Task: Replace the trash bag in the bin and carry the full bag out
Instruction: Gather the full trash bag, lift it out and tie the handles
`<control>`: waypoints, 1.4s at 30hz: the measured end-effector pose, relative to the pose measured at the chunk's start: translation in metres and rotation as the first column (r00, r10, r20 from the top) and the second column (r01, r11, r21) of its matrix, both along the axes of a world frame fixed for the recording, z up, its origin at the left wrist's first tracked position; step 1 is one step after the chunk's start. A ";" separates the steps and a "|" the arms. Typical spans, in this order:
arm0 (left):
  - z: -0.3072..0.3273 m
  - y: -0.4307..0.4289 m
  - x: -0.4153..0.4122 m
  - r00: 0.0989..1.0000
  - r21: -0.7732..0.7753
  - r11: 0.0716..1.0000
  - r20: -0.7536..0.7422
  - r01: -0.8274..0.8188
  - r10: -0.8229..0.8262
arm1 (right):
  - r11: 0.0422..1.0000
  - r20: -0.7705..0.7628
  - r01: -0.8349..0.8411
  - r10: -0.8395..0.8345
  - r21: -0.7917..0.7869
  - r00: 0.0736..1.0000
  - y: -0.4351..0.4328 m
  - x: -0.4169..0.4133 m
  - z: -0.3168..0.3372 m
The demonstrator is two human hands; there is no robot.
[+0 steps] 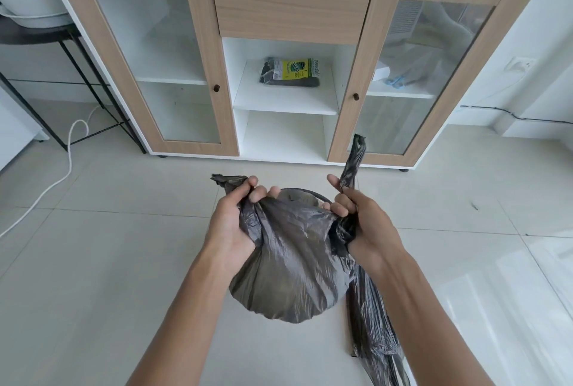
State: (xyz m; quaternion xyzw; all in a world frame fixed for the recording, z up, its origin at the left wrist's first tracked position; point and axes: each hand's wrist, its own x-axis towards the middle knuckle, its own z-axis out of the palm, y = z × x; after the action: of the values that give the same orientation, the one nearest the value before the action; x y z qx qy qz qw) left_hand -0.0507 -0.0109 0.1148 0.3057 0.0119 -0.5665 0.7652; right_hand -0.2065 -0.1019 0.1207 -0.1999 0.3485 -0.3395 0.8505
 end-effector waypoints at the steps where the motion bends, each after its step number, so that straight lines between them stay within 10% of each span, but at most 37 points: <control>1: -0.002 -0.002 -0.001 1.000 0.005 1.000 0.013 -0.004 0.004 | 0.999 -0.005 0.012 -0.011 0.031 1.000 0.001 0.001 -0.002; 13: -0.014 -0.006 0.000 0.843 0.297 0.950 0.484 0.096 -0.237 | 0.984 -0.059 0.032 -0.022 0.173 0.998 0.002 0.009 -0.024; 21: -0.011 0.002 -0.002 0.541 0.409 0.904 0.736 0.126 -0.408 | 0.982 -0.384 -0.073 0.000 -0.176 0.923 0.001 0.002 -0.025; 30: -0.007 0.001 -0.017 0.493 0.379 0.878 0.728 0.291 -0.477 | 0.856 -0.727 -0.376 -0.001 -0.356 0.687 0.010 0.008 -0.038; 42: -0.013 0.004 -0.017 0.394 0.571 0.765 0.656 0.299 -0.644 | 0.878 -0.297 -0.436 0.371 -0.195 0.880 0.001 0.008 -0.024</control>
State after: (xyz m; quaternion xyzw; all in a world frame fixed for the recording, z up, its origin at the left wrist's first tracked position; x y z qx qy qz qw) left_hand -0.0676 -0.0071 0.1018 0.6586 -0.3329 -0.5373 0.4083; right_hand -0.1987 -0.1008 0.0965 -0.4181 0.3566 -0.1673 0.8186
